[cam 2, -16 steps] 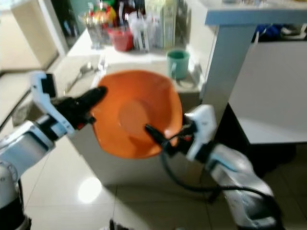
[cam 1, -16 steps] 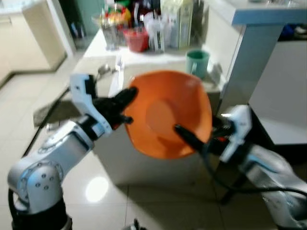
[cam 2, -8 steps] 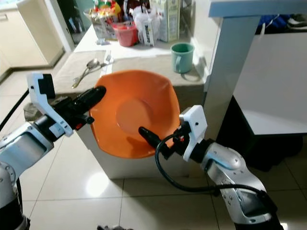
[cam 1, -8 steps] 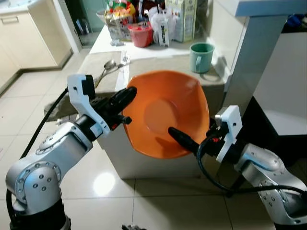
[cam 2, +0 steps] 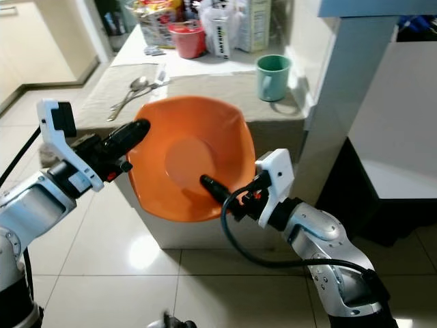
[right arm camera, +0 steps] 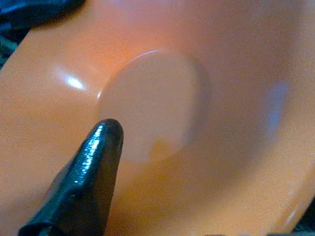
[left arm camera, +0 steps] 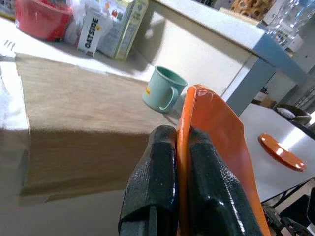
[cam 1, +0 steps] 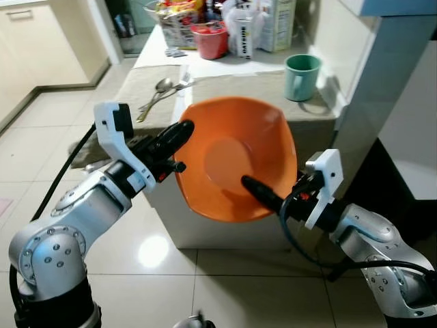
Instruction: Setting the table
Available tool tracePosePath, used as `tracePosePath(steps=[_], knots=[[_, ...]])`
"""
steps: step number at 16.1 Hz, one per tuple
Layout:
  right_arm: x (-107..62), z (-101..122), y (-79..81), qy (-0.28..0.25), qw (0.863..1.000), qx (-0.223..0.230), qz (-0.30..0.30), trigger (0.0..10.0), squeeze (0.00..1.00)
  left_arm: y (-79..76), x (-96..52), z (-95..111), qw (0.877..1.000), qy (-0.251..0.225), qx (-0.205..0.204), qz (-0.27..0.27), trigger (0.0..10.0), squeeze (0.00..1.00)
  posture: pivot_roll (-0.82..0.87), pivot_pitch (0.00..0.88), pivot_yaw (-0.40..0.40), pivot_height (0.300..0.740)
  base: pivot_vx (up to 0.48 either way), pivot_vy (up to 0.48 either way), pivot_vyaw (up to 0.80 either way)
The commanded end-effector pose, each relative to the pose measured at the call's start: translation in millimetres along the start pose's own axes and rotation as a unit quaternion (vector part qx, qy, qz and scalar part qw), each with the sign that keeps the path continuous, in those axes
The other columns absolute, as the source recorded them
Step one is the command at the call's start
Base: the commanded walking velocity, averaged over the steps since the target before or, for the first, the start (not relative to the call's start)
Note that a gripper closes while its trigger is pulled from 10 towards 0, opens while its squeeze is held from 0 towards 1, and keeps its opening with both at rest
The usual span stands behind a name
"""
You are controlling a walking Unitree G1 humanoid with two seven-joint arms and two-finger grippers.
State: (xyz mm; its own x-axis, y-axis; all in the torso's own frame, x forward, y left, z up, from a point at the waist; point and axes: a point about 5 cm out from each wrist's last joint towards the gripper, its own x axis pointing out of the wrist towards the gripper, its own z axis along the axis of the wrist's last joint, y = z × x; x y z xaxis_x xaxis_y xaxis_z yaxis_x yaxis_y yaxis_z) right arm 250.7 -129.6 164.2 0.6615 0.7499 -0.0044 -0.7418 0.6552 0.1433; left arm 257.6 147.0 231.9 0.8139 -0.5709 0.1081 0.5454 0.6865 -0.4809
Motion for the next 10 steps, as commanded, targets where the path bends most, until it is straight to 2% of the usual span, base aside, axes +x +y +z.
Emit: tracePosePath(steps=[1,4,10], knots=[[3.0,-3.7,3.4,0.008,1.0,0.02,0.008,0.0,0.0,-12.1,3.4,8.0,0.998,-0.021,-0.017,-0.05,0.0,0.0,-0.17,0.017,0.12,0.74,0.0,0.0,0.0],[3.2,-2.0,4.1,0.003,0.999,0.031,0.011,0.0,0.0,-13.1,3.8,9.4,0.998,-0.027,-0.024,-0.058,0.0,0.0,-0.17,0.018,0.12,0.74,0.0,0.0,0.0],[2.6,-4.6,12.1,0.022,0.999,0.016,0.042,0.0,0.0,-14.3,3.4,0.5,0.998,0.005,0.002,-0.06,0.0,0.0,-0.17,0.023,0.119,0.74,0.0,0.0,0.0]])
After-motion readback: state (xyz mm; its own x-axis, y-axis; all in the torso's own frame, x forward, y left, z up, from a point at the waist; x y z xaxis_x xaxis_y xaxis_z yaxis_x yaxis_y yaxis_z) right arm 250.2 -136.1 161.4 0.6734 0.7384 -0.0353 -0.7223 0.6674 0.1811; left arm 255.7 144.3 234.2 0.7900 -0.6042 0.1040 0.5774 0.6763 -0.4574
